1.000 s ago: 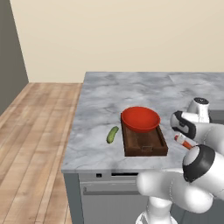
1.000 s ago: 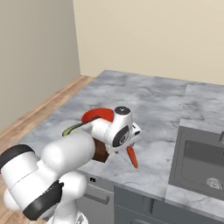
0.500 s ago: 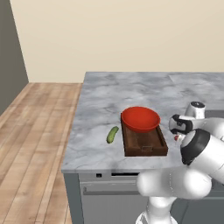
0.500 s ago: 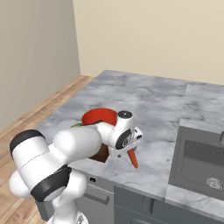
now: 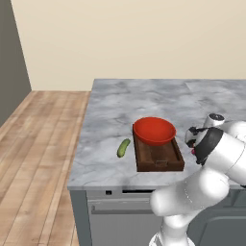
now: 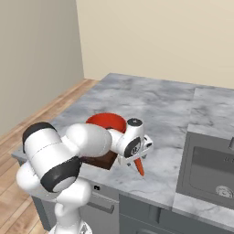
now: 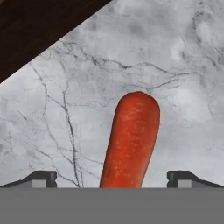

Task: Place the two vegetables and bowl onto the tray for setting up a vegetable dip station.

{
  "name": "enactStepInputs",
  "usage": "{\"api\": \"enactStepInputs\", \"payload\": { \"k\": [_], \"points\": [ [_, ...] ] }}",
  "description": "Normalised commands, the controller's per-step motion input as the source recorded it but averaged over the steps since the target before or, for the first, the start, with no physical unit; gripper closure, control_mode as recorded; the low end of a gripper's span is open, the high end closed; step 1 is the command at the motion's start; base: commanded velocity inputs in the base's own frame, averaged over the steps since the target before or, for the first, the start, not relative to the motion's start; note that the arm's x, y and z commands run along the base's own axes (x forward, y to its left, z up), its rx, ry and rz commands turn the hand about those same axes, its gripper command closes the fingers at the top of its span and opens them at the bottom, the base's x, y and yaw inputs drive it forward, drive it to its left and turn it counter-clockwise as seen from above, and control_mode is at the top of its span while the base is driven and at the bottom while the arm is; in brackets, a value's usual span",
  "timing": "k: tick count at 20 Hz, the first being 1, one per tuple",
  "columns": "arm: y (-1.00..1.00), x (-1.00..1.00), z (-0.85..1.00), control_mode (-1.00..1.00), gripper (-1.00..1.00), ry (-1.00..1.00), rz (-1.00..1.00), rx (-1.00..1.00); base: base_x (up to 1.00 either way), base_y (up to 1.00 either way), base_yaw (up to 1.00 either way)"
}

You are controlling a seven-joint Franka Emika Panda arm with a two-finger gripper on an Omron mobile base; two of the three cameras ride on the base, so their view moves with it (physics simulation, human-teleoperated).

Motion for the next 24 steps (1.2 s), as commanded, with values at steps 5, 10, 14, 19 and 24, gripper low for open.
{"api": "enactStepInputs", "payload": {
  "k": [5,10,14,19,24],
  "points": [
    [-0.14,0.15,-0.12,-1.00,-1.00,0.00,0.00,0.03,0.00,0.00,0.00],
    [-0.04,-0.03,-0.14,-1.00,1.00,0.01,0.00,0.07,0.00,0.00,0.00],
    [0.00,-0.04,-0.16,-1.00,1.00,0.02,-0.01,0.05,0.00,0.00,0.00],
    [0.13,-0.11,0.16,-1.00,1.00,0.05,0.02,0.10,0.00,0.00,0.00],
    [0.27,-0.22,0.38,-1.00,1.00,0.04,0.16,0.04,0.00,0.00,0.00]
  ]
}}
